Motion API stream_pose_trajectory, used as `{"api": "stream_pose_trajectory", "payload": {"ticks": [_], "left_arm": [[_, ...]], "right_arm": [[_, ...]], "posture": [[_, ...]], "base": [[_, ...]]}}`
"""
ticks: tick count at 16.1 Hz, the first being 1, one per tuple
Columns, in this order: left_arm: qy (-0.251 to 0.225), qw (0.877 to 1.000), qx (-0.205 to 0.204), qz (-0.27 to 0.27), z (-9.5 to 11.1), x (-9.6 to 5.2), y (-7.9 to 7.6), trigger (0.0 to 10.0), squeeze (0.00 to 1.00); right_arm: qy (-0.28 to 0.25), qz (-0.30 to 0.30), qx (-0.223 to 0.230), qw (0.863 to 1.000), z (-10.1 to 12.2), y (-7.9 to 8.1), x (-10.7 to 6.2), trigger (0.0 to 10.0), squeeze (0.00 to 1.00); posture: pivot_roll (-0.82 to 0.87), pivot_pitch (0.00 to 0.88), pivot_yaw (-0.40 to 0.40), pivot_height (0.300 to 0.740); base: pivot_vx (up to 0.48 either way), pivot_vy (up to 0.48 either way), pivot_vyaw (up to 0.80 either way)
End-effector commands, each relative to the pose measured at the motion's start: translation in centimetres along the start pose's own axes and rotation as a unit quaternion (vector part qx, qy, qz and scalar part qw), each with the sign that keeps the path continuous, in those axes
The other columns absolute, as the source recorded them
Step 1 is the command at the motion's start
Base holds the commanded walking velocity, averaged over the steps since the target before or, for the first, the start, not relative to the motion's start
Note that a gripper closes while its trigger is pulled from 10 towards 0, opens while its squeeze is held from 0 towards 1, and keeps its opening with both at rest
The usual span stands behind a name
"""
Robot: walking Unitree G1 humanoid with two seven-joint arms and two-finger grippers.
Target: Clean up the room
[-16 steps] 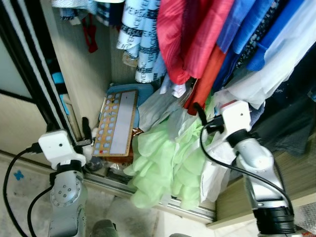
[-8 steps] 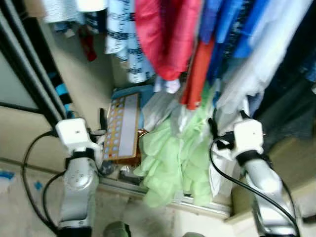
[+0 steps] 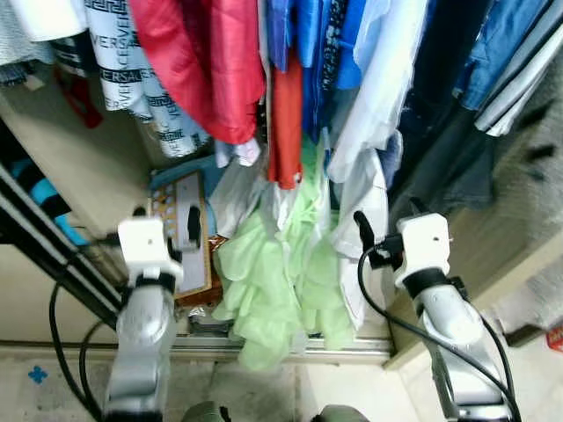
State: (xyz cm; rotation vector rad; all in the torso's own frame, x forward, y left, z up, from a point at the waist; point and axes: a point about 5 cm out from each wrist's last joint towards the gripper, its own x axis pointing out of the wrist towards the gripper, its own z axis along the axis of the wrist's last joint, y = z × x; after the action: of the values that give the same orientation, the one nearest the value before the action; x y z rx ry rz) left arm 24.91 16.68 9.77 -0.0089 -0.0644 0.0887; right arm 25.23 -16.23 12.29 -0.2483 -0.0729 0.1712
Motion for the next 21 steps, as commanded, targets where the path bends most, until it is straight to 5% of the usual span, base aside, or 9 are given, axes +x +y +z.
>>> {"api": "stream_pose_trajectory", "payload": {"ticks": [1,8,13,21], "left_arm": [[-0.007,1.000,0.005,0.005,0.4,-0.2,-0.2,10.0,0.00],[0.000,0.998,0.024,0.057,0.5,-2.6,1.8,10.0,0.00],[-0.017,0.999,0.026,0.036,1.8,-1.1,1.3,10.0,0.00],[-0.001,1.000,0.020,0.014,1.1,-1.7,0.2,10.0,0.00]], "right_arm": [[-0.001,0.020,0.010,1.000,0.0,0.8,0.4,10.0,0.00],[-0.009,0.079,0.031,0.996,0.5,3.3,2.3,10.0,0.00],[-0.012,0.051,0.034,0.998,0.8,2.4,2.0,10.0,0.00],[0.003,0.051,0.029,0.998,0.2,2.2,0.4,10.0,0.00]], "posture": [[-0.11,0.000,-0.011,0.740],[0.01,0.000,-0.080,0.740],[-0.04,0.000,-0.032,0.740],[-0.07,0.000,-0.018,0.740]], "base": [[0.000,0.000,0.00],[0.000,0.000,0.00],[0.000,0.000,-0.37],[0.000,0.000,0.00]]}}
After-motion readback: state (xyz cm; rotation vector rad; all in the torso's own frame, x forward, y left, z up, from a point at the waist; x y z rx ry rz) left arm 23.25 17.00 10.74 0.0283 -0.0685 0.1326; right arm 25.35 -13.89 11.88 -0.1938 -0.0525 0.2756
